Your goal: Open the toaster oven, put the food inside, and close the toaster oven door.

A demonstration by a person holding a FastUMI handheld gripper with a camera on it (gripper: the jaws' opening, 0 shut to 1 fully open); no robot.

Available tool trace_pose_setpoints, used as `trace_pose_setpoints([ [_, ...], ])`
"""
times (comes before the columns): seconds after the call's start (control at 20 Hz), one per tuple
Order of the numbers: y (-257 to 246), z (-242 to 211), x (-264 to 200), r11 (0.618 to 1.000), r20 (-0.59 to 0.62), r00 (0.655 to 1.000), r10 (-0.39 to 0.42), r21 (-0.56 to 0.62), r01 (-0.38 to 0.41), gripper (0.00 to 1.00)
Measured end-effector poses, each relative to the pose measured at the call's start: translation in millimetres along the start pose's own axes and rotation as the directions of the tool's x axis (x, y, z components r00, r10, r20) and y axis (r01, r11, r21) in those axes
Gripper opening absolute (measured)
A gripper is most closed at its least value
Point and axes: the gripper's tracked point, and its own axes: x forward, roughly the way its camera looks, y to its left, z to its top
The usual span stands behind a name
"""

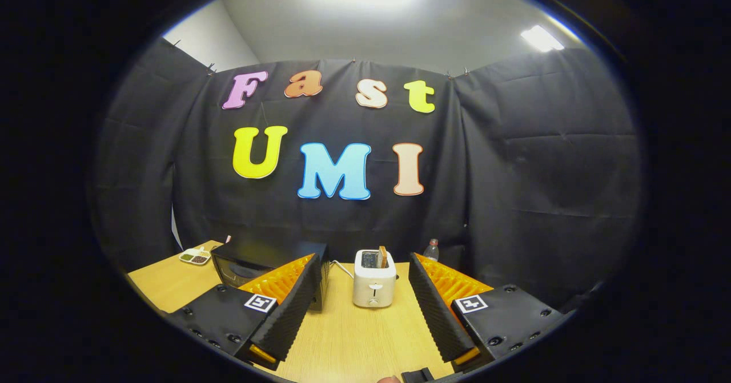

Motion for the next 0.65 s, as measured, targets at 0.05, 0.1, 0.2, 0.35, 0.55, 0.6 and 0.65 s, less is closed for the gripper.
trace_pose_setpoints([
  [0.05, -1.7, -1.4, 0.3, 1.000, 0.000, 1.000, 0.004, 0.007, -0.005, 0.98],
  [0.1, -2.0, -1.8, 1.1, 1.000, -0.001, 1.000, 0.018, 0.016, -0.017, 0.98],
  [0.2, 3.3, -2.4, -0.3, 0.999, 0.003, 0.999, 0.041, 0.033, -0.041, 0.98],
  [0.35, 13.4, -6.1, 5.1, 0.997, 0.009, 0.998, 0.069, 0.034, -0.069, 0.98],
  [0.55, 19.7, -0.7, 4.9, 0.995, 0.027, 0.995, 0.094, 0.016, -0.095, 0.98],
  [0.6, 20.8, 0.7, 4.4, 0.995, 0.031, 0.995, 0.096, 0.024, -0.096, 0.98],
  [0.65, 22.1, -0.1, 4.8, 0.995, 0.030, 0.995, 0.096, 0.033, -0.097, 0.98],
])
